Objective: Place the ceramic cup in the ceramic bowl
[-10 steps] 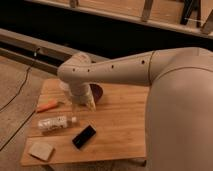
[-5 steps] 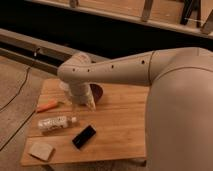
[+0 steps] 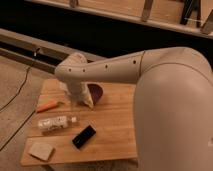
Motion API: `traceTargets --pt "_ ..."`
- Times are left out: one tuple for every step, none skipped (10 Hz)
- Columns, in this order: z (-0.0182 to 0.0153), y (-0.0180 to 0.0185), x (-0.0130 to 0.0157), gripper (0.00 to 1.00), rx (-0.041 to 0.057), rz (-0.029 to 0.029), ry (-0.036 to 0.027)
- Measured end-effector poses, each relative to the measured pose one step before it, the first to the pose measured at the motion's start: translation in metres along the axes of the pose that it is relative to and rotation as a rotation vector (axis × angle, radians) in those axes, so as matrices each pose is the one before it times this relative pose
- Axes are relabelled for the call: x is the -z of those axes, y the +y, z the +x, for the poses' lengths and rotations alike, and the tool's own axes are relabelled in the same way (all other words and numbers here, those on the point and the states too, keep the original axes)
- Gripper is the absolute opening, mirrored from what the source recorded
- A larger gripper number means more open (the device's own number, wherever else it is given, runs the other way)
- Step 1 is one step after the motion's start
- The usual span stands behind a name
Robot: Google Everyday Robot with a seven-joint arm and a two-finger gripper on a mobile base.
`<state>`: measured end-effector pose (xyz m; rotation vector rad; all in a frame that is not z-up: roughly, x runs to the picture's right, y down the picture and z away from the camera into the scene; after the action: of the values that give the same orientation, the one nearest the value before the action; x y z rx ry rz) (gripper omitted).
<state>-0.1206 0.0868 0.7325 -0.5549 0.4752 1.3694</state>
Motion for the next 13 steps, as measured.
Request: traceTargets --pt "-0.00890 -0.00107 0.00007 0.65 0.00217 0.00433 -0.01313" --pt "-0.01012 -0.00145 0.00057 0.65 0.00192 0.00543 -0.01471" --pt "-0.01089 -0.00366 0.00184 0.65 0.00307 0.01284 -0.01241" --pt "-0.01397 -0.00299 0.00178 0.65 0.00971 0.01841 -0.01367" --pt "-0.01048 0.00149 0.00090 0.65 0.01248 0.01109 -0.00878" --pt "-0.01142 0.00091 0.00098 0.65 0.01102 0.01300 -0.00752" --pt "-0.02114 0.00319 0.00207 0.65 0.01796 0.01977 -0.01291" --pt "-0.01201 0.00039 0.00132 0.65 0.00569 0.01045 -0.00774" --pt "-0.01676 0.00094 0.00204 0.65 0.00583 0.01350 -0.01041" --pt "-0.01763 0.00177 0.00209 0.65 0.00454 0.01229 -0.01209" --pt "-0.01483 0.00128 0.00143 0.65 -0.00019 0.00759 -0.01115" --pt "-0.01540 0.00083 -0.00037 0.65 -0.01007 -0.00044 -0.01094" --pt "-0.00928 0.00021 -0.00217 0.65 -0.01285 -0.00620 -0.00574"
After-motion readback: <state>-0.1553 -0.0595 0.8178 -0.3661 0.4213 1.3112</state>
